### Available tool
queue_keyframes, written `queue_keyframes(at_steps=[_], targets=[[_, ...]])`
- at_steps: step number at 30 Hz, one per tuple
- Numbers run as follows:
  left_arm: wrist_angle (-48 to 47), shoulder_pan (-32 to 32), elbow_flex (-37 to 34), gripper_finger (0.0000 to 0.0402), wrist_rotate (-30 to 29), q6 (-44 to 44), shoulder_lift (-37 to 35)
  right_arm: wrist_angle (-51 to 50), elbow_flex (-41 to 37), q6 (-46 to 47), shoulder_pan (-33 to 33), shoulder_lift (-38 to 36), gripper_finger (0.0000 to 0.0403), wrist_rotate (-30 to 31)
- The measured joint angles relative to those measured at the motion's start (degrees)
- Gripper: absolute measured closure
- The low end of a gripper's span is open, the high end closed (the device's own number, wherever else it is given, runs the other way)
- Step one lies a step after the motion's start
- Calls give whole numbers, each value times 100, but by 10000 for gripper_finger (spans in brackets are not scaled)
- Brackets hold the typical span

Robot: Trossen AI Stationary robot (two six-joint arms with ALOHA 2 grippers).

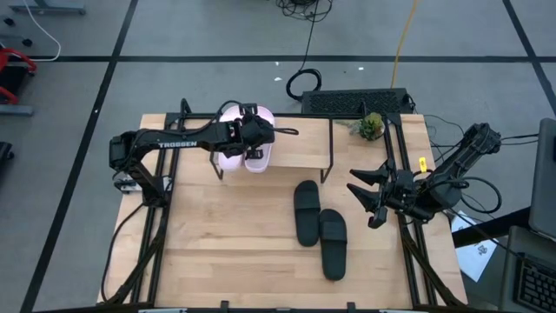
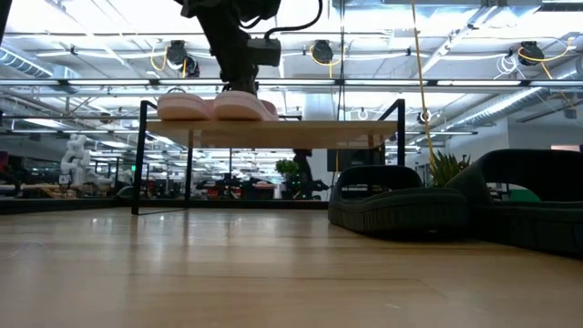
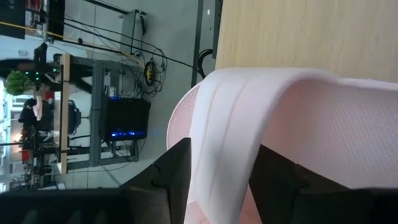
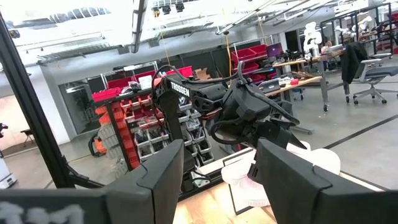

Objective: Pick and place slides into the shelf
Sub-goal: Put the pink slides on the shelf

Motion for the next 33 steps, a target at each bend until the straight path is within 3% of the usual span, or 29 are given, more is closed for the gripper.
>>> queue_keyframes(at_steps=[14,21,33], targets=[[-317,-216,513,252,-131,-187,0,-46,0,5,0,2,209,10],[-1142,75,490,252,333,-713,0,-44,0,16,0,2,209,3],[-757,-32,487,252,267,-458,0,-42,0,22,0,2,209,6]])
